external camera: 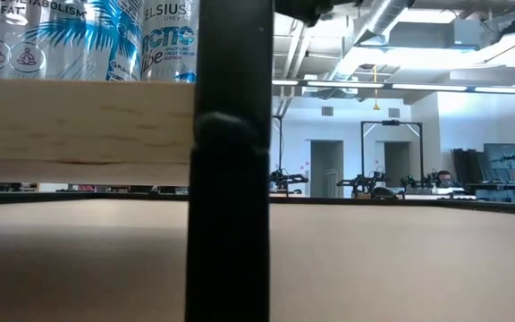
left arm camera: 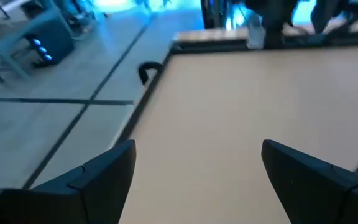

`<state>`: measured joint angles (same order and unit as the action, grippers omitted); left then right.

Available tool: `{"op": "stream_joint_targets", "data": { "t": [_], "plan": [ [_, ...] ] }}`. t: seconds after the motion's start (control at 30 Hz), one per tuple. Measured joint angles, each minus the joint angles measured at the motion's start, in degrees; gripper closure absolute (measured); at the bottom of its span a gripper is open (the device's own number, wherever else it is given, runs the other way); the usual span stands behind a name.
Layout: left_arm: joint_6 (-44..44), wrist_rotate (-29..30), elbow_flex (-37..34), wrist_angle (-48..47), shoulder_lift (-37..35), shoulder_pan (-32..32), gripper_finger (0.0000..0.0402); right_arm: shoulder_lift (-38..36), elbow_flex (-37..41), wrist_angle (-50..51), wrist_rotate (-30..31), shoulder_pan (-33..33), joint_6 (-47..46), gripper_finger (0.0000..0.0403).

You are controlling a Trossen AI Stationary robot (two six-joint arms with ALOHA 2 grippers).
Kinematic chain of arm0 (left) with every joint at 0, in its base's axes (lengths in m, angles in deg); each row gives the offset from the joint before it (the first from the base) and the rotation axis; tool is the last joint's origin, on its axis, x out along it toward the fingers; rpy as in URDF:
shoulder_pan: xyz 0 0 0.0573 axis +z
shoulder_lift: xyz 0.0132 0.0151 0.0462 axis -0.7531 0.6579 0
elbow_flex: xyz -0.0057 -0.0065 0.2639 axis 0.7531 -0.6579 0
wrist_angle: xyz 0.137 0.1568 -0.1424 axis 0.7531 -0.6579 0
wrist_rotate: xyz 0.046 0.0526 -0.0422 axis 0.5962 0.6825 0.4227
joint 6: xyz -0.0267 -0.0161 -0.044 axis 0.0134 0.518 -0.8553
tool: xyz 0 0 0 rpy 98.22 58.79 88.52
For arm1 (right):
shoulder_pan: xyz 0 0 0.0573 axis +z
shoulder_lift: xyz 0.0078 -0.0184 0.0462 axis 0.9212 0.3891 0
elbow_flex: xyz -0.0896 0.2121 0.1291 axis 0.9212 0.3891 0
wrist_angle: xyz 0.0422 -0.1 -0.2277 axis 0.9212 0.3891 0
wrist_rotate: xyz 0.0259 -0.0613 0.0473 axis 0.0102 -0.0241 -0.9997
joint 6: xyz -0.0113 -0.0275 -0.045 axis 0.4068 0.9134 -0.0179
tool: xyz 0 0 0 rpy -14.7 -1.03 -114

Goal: Place canned beverage on shelf
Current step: Return to Home Position

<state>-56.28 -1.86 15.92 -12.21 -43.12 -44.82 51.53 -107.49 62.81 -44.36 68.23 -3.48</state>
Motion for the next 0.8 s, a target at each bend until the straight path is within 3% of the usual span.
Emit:
{"op": "stream_joint_targets", "data": {
  "t": [0.13,0.23,0.33,0.4,0.6,0.8],
  "plan": [
    [0.7,-11.2,0.0,-0.2,-8.0,6.7,0.007,-4.1,0.0,9.2,3.1,-2.0,0.7,0.0289],
    [-1.2,-18.7,-0.6,0.1,-14.1,8.1,0.007,-7.8,0.3,16.3,2.9,-4.1,0.9,0.0378],
    [-4.4,-25.4,-5.5,2.2,-21.0,7.6,0.007,-12.9,3.6,20.0,2.3,-6.0,0.4,0.0378],
    [-7.4,-26.9,-11.3,5.9,-25.5,7.2,0.007,-16.9,8.1,19.4,1.8,-7.7,-2.0,0.0367],
    [-15.2,-25.7,-27.3,21.2,-37.5,7.0,0.007,-25.6,27.1,0.4,0.3,-12.3,-10.9,0.038],
    [-21.8,-25.7,-42.2,35.2,-41.8,7.0,0.007,-27.2,39.1,-12.6,-1.1,-15.5,-17.9,0.0384]
  ]
}}
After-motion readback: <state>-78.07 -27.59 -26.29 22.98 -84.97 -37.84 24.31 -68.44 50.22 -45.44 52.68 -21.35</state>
